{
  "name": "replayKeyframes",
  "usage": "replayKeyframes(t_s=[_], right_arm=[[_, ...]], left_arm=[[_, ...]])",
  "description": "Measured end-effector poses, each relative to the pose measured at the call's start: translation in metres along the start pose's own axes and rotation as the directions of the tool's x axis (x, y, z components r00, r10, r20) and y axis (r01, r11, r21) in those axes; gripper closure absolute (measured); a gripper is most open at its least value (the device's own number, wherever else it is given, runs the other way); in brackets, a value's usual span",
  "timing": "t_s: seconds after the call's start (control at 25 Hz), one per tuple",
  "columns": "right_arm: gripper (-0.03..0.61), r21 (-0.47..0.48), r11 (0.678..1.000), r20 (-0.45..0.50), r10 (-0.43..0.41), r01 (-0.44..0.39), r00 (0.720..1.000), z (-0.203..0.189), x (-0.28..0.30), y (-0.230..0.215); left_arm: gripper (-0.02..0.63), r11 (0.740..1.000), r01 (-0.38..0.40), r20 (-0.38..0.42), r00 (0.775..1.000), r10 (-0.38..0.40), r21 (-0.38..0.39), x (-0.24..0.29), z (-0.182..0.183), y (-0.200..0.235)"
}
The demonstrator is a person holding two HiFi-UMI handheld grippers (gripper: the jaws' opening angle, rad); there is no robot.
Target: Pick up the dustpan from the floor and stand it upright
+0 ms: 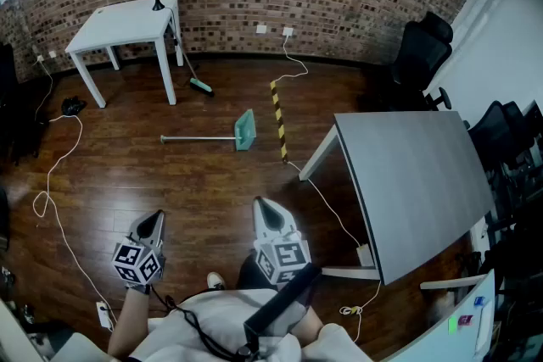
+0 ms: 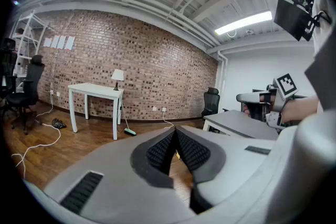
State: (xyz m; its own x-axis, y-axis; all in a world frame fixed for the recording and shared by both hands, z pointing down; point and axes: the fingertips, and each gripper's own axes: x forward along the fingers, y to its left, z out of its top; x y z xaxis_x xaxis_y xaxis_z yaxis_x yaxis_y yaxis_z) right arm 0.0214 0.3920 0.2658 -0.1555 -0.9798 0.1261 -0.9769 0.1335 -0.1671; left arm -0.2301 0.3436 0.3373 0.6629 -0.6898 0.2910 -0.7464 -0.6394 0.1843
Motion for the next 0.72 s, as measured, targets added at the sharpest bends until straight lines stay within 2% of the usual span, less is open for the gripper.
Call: replayKeyframes(t_s=[0.16,0.36,0.52,0.72], right_arm=[[0.588,0.017,1.000,-0.043,0.001,0.000,0.999,-0.011,0.009,0.001],[0.588,0.031,0.999,-0.028,-0.013,0.014,1.000,-0.012,0.047,-0.014],[0.588,0.038,0.999,-0.014,0.008,-0.007,1.000,-0.010,0.105,-0.038],[0.588,0.045,0.998,-0.005,0.038,-0.037,0.999,0.006,0.195,-0.092]], left_arm=[[0.618,1.000,-0.024,-0.005,1.000,0.024,0.020,0.005,0.001,0.019],[0.618,0.999,-0.045,0.000,0.999,0.045,0.013,0.035,0.012,0.046],[0.618,0.998,-0.051,-0.013,0.999,0.052,0.039,0.084,0.025,0.065],[0.618,0.996,-0.073,-0.009,0.997,0.073,0.054,0.177,0.062,0.092]])
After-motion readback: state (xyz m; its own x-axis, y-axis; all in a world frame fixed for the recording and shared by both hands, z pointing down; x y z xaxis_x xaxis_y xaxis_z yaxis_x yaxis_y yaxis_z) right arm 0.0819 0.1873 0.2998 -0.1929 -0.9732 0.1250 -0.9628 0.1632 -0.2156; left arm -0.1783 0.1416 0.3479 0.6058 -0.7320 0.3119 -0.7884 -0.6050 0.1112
